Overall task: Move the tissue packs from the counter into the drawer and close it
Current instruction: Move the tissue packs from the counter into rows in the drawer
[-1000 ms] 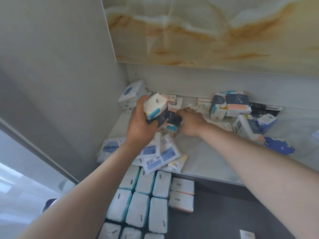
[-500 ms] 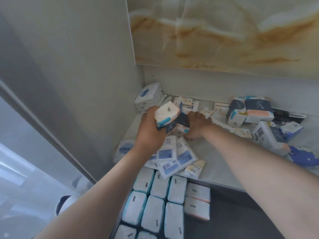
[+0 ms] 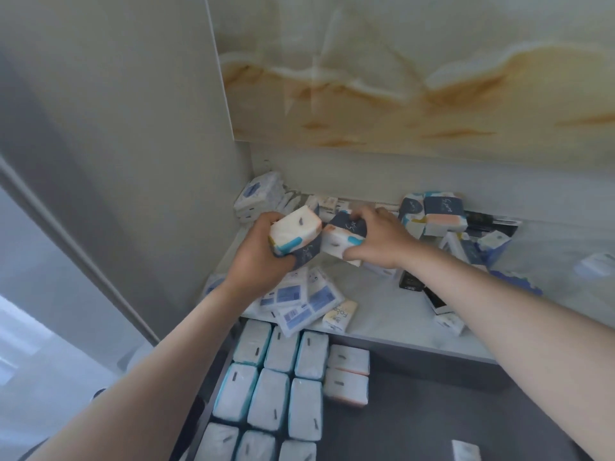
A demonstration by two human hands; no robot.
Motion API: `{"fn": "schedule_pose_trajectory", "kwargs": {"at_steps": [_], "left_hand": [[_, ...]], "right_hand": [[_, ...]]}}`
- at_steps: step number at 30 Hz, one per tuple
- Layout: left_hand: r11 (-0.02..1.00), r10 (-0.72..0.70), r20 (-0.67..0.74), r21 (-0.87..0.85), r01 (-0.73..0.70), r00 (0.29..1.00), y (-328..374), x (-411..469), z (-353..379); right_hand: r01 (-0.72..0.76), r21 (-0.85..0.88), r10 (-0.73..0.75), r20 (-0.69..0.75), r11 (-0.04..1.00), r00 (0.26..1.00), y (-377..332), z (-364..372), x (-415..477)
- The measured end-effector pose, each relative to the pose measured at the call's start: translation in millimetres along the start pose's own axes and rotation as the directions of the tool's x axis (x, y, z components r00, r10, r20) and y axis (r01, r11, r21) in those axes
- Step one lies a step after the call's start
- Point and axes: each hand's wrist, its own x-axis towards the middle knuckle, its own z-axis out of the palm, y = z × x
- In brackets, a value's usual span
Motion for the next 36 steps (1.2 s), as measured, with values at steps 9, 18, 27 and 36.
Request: {"fn": "schedule_pose_trajectory", "kwargs": {"at_steps": [9,18,27,36], "left_hand": [[0.981,-0.002,0.315,0.183,-0.058,0.949,20.3,-61.2,-10.5],[0.956,-0.083,0.51,0.282,-0.075,0.856,22.5,-91.6,22.2],[0.937,-0.152,0.588,0.342,-0.074,0.794,-5.9,-108.8,40.0],[0.936,-0.158,0.628,0.342,-0.088,0.762,-16.2,-110.1,50.2]], "right_hand": [[-0.225,0.447,-0.071,0.556,0.866,0.828,39.0,4.9,-126.0],[-0.376,0.236,0.046,0.793,0.896,0.607,53.9,82.0,-189.6],[-0.644,0.252,0.257,0.767,0.723,0.589,65.7,178.6,-204.8],[-0.892,0.294,0.239,0.891,0.342,0.385,60.2,183.9,-187.7]]}}
